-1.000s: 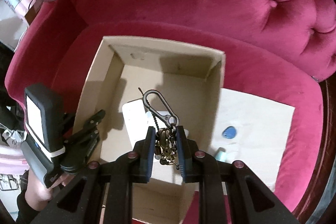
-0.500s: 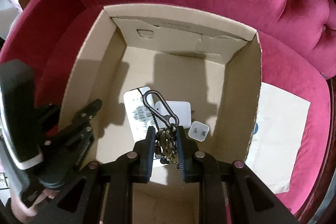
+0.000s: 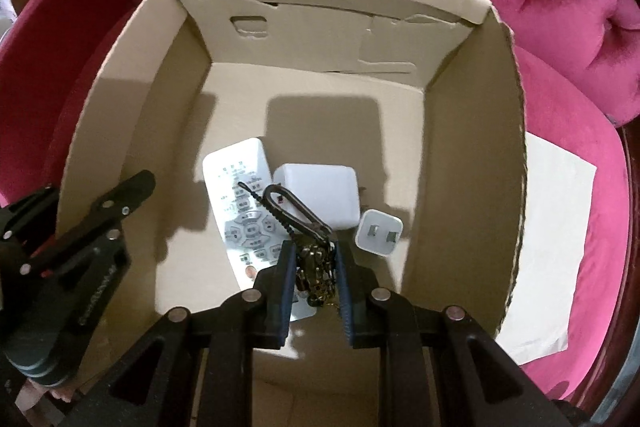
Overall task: Organize rigid objects
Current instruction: 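Lower the keyring into the box and open the right gripper, then raise the right tool out of the box toward the paper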
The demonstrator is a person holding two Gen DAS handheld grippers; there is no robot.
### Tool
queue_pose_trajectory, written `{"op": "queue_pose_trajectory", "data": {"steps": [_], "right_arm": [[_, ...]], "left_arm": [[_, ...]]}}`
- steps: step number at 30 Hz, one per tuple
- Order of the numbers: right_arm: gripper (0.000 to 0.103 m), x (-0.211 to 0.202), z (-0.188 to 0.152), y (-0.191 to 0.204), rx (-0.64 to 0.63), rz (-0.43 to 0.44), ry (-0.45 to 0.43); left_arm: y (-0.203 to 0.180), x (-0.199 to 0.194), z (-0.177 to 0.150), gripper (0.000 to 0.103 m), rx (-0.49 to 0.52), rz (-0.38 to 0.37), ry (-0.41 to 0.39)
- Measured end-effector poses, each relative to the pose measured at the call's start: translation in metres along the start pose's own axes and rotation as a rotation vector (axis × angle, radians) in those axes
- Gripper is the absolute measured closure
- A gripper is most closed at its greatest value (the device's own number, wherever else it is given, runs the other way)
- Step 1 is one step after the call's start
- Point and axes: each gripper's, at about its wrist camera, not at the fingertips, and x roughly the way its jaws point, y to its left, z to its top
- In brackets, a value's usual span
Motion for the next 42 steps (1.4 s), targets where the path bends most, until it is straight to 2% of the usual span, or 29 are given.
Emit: {"op": "queue_pose_trajectory", "data": {"steps": [7,19,25,35,42], "right_arm": [[0.083,0.004,-0.006,-0.005,0.041,0.027,0.008],[0.080,-0.003,-0.006,0.000,0.027,0.039,-0.014],[0.068,-0.015,-0.005,-0.001,0.037,0.056,-0.040],[0.065,-0.039,-0.001,-0.004,0.041,0.068,-0.092],[0.057,-0.059,0.001,-0.014,0.035,0.044,-0.137]], "left_arm": [[0.000,0.001,0.000,0.086,-0.001,-0.001,0.000],[0.001,0.000,0.001,0.086,-0.001,-0.001,0.001],[0.002,0.000,0.001,0.086,0.000,0.000,0.000],[0.002,0.000,0.001,0.086,0.000,0.001,-0.001],[0.001,0.000,0.001,0.086,-0.001,0.003,-0.001]]}}
